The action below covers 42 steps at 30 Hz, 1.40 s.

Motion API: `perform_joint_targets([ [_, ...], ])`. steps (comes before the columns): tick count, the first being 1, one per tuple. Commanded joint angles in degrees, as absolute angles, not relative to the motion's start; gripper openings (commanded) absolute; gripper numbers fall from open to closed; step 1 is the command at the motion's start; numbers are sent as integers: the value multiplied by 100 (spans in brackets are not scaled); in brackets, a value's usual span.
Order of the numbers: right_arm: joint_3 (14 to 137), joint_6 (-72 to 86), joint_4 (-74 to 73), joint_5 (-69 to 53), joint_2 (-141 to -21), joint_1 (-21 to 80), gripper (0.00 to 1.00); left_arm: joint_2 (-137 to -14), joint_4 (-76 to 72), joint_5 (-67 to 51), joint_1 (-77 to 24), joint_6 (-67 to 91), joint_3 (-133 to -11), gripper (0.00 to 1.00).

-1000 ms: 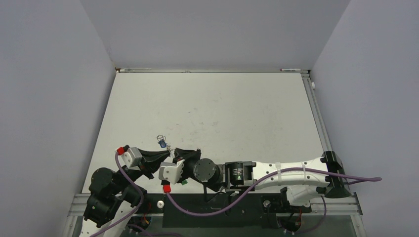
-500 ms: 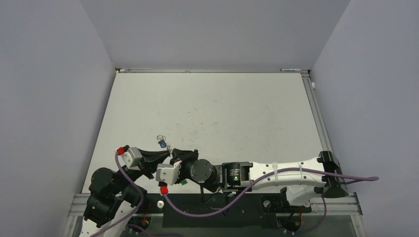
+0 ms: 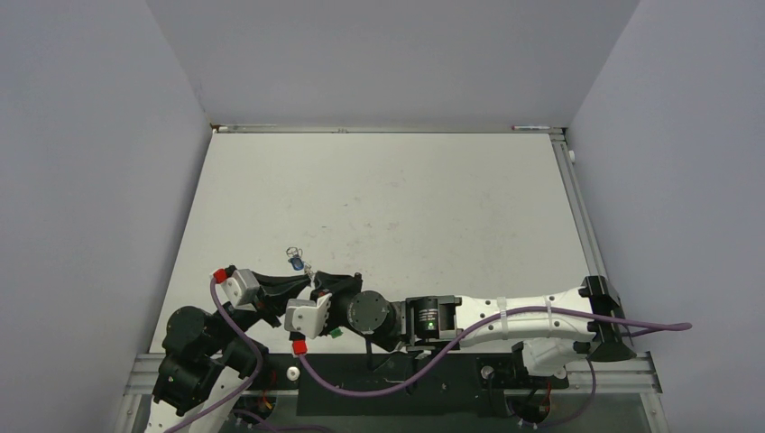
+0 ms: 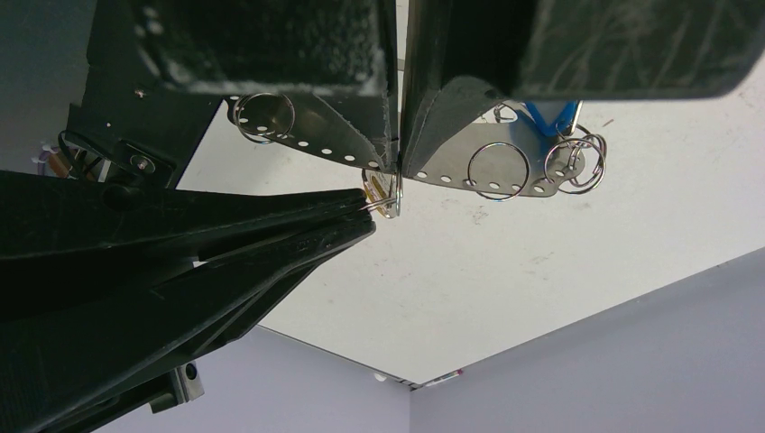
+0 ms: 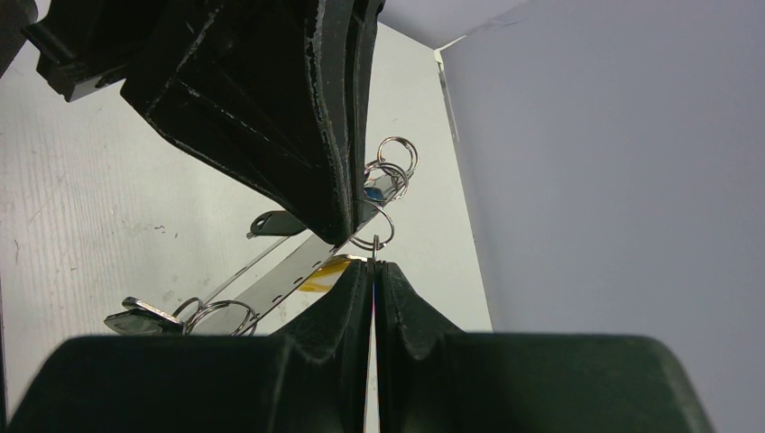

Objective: Put the keys on the keyring

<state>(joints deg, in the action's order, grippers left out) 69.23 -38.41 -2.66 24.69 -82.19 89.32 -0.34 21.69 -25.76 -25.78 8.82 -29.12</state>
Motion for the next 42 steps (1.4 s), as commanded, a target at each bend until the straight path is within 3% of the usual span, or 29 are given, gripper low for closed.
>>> perform_joint_targets([
  [1,7199,-3885,-78,2666,-8259,8973,5,18,1749,-2602,-2540,904,-3050,0],
  [23,7154,-4139,457,3068,-8109,8969,5,35,1766,-2584,-2540,896,-3059,0],
  [42,7032,-3968,18,2937,-8137,9026,5,44,1775,-2558,-2540,896,-3059,0],
])
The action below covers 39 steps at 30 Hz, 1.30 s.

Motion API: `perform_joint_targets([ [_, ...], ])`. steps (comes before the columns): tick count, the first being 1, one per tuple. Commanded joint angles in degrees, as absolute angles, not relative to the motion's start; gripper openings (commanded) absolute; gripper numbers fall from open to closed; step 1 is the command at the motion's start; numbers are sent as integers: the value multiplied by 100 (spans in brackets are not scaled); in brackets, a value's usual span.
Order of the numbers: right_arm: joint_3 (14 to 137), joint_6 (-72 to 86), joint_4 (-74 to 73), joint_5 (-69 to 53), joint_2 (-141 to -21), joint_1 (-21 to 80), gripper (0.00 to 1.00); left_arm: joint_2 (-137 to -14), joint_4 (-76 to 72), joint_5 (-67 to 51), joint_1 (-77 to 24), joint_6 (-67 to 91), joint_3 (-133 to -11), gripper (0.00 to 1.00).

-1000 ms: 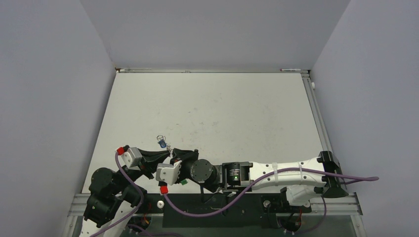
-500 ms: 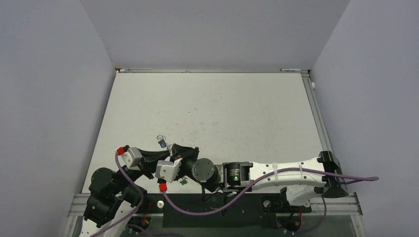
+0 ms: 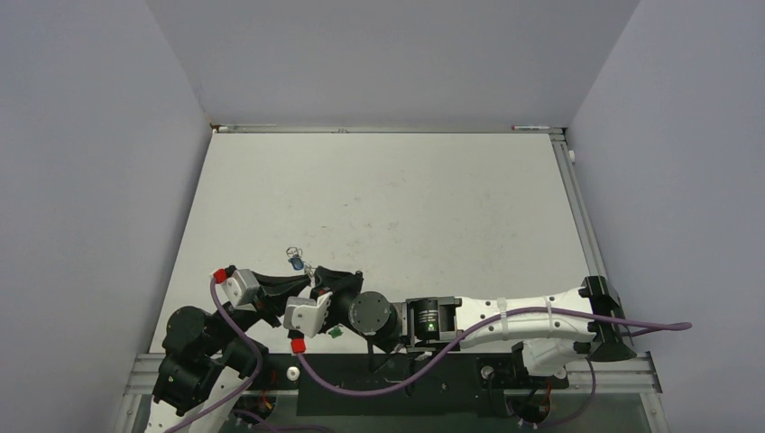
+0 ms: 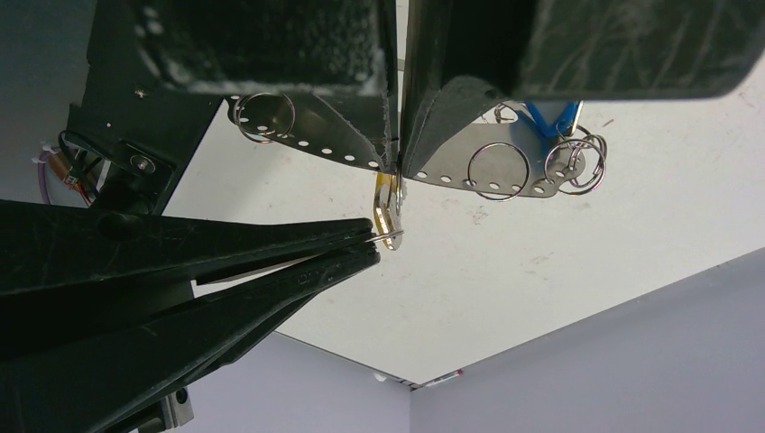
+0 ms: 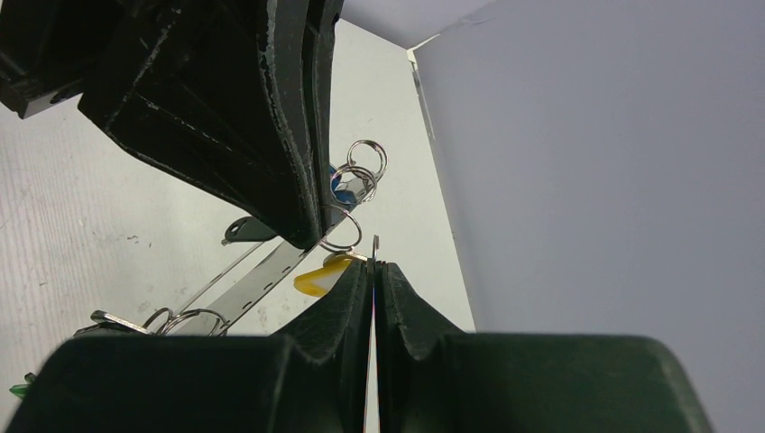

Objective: Put the keys on the keyring

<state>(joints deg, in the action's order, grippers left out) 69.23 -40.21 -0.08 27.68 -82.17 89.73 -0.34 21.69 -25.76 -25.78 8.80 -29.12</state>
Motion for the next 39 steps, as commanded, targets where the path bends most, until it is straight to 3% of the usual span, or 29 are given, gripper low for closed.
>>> perform_joint_targets([
  [1,7026,-3964,18,2947,-8131,9026,5,42,1775,-2558,-2540,896,-3059,0],
  [39,7353,-3950,-394,2742,-8490,9052,5,26,1775,-2575,-2540,896,-3059,0],
])
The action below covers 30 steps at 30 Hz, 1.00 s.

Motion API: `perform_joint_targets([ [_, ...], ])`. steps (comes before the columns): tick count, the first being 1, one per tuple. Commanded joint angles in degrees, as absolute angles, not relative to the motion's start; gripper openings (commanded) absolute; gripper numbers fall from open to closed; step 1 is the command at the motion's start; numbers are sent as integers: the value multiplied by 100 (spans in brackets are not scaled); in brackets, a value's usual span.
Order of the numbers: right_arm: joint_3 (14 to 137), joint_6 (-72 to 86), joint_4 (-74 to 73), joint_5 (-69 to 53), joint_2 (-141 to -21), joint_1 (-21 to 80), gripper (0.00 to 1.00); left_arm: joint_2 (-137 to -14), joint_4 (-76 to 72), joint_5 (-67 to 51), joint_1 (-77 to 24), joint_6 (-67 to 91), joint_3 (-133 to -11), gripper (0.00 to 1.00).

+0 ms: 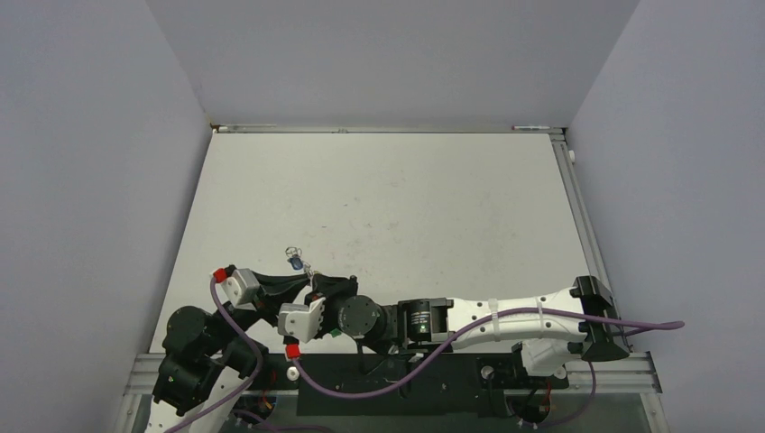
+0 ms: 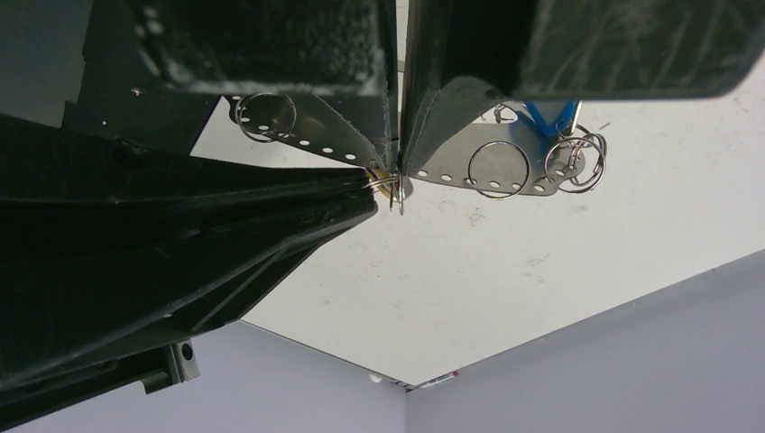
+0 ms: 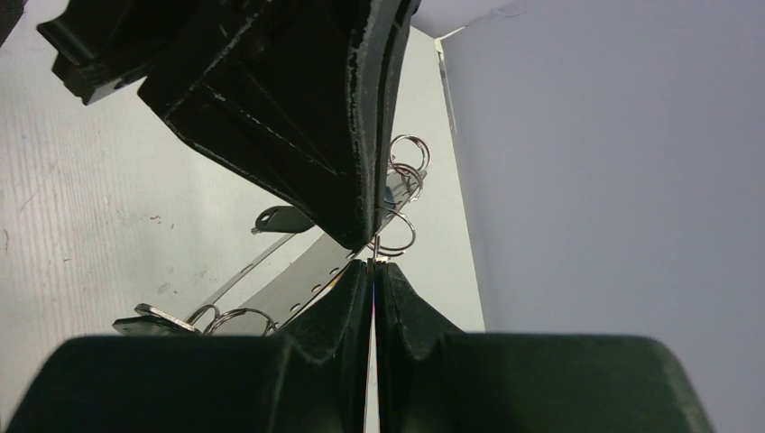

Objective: Put the keys on the keyring

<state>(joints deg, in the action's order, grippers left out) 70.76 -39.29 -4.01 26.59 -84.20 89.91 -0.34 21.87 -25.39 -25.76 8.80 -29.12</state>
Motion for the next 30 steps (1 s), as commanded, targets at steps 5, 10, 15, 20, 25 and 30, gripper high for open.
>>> perform_joint_targets([
  [5,7383,-3938,-464,2766,-8536,9062,5,26,1775,-2575,-2540,896,-3059,0],
  [10,7349,-3876,-433,2851,-8548,9062,5,34,1775,-2575,-2540,896,-3059,0],
  [15,7316,-3730,-404,2873,-8467,9062,17,40,1775,-2575,-2540,888,-3059,0],
  [20,7248,-3649,-443,2828,-8322,9062,35,56,1775,-2577,-2540,879,-3059,0],
  [25,7133,-3566,-407,2671,-8025,9062,37,61,1775,-2568,-2536,887,-3054,0],
  [30,6948,-3407,-280,2342,-7600,9055,39,113,1751,-2555,-2540,904,-3054,0],
])
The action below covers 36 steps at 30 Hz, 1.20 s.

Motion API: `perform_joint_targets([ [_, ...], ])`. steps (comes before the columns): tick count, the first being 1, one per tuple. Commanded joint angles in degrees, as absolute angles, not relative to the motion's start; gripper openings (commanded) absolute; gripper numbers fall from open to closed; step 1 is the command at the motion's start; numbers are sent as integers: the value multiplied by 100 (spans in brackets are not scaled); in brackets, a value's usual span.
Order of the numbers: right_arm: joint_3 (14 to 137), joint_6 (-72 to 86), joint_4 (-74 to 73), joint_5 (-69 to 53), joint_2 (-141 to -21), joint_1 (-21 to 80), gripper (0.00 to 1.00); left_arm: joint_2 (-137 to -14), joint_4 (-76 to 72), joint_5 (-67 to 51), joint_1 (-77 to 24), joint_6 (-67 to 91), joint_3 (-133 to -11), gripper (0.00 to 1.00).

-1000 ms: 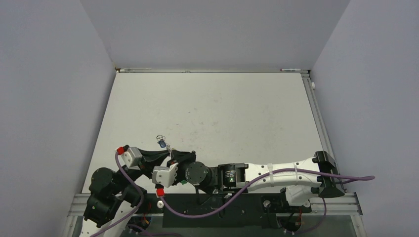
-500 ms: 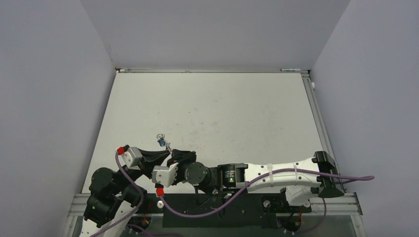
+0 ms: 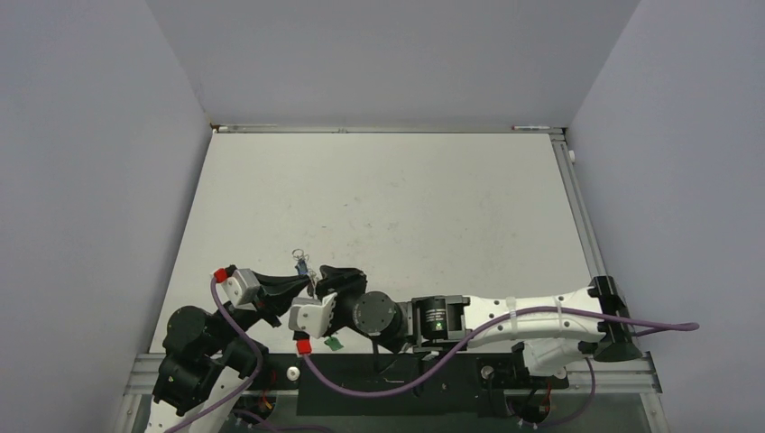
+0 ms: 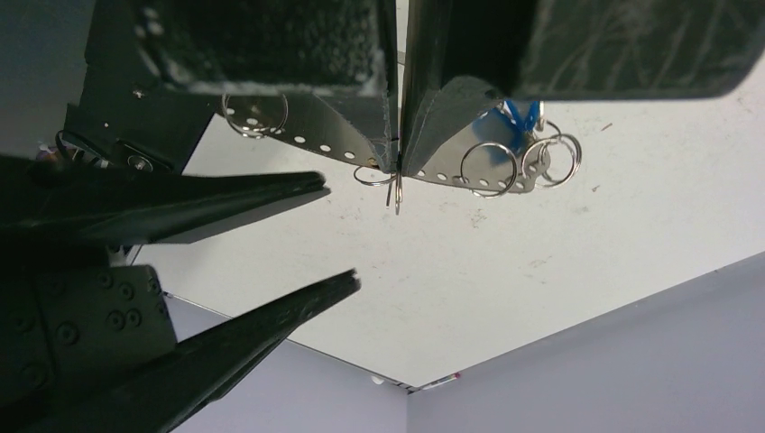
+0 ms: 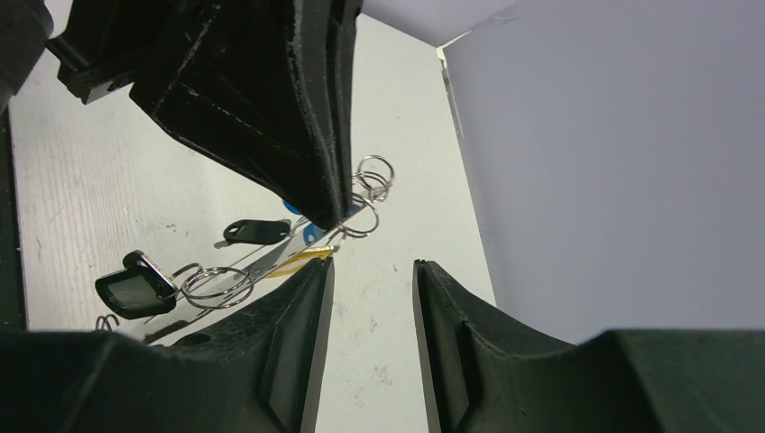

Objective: Put the keys on the keyring

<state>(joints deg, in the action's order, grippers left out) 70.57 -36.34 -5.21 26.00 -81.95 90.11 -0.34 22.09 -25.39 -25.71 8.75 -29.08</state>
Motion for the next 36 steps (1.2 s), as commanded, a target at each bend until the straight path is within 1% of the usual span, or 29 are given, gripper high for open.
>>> perform_joint_targets([
  [1,6868,-3364,-212,2281,-7470,9045,39,132,1737,-2562,-2532,918,-3050,0],
  [4,6624,-3023,121,1869,-7039,8838,41,209,1654,-2628,-2531,959,-3026,0],
  [10,6333,-1741,377,-668,-6414,7297,44,350,1446,-2843,-2522,1053,-2980,0],
  [13,6360,-1363,372,-2204,-6444,6572,44,405,1286,-2944,-2522,1115,-2952,0],
  [15,6463,-1115,407,-3014,-6555,6111,44,465,1170,-2992,-2522,1169,-2921,0],
  [19,6971,-1060,49,-4352,-6911,5861,44,572,1063,-3015,-2522,1234,-2883,0],
  [21,7308,-1237,-494,-4843,-7154,5844,44,616,987,-3038,-2522,1277,-2855,0],
  [23,7554,-1333,-830,-5115,-7373,5836,42,644,897,-3062,-2525,1316,-2832,0],
  [26,7584,-1333,-888,-5212,-7540,5837,37,646,866,-3086,-2522,1319,-2824,0],
  [28,7576,-1329,-887,-5268,-7607,5842,36,642,853,-3100,-2522,1318,-2826,0],
  [36,7564,-1175,-731,-5364,-7811,5838,37,634,835,-3128,-2527,1318,-2821,0],
])
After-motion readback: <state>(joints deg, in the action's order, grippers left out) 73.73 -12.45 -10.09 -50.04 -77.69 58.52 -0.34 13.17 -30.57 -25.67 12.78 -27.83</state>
